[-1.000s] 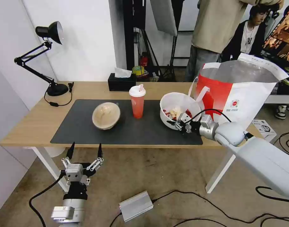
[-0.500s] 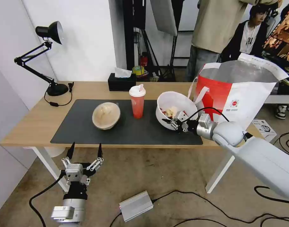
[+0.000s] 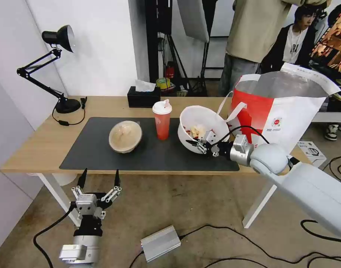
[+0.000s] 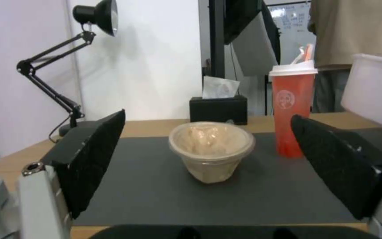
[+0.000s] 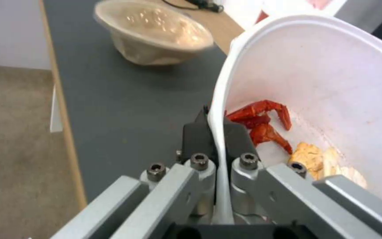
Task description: Pick up the trash from the table and place it into the takeout bag.
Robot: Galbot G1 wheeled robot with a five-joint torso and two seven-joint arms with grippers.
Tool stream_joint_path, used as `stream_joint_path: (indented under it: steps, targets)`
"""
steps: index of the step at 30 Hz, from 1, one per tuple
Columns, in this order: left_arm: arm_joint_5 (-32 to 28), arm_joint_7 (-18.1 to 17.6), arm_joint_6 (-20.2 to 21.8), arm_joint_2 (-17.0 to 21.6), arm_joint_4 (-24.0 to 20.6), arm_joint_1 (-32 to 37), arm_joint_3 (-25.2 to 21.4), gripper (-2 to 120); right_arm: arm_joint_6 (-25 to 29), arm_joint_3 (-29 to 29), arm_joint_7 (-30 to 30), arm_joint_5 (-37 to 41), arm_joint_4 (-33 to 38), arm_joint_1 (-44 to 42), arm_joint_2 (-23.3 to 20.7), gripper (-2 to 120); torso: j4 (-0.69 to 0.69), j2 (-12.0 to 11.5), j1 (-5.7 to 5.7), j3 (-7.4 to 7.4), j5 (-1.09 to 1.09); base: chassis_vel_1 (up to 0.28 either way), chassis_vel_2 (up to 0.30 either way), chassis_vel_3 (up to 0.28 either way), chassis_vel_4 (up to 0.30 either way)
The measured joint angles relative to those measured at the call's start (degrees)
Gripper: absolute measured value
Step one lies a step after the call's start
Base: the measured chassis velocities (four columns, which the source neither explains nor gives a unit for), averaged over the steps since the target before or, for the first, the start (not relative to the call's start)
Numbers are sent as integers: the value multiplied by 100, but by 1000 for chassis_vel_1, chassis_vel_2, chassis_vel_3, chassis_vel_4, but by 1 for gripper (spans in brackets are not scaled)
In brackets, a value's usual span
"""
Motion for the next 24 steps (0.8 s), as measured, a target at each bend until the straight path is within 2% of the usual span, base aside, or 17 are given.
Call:
stream_joint_path:
  steps: [24]
  targets:
    - [-2, -2, -29, -29, -59, 64, -46, 100, -153, 233, 156, 411, 1361, -245, -345, 0, 0, 1, 0, 0, 0, 0, 0, 0, 0]
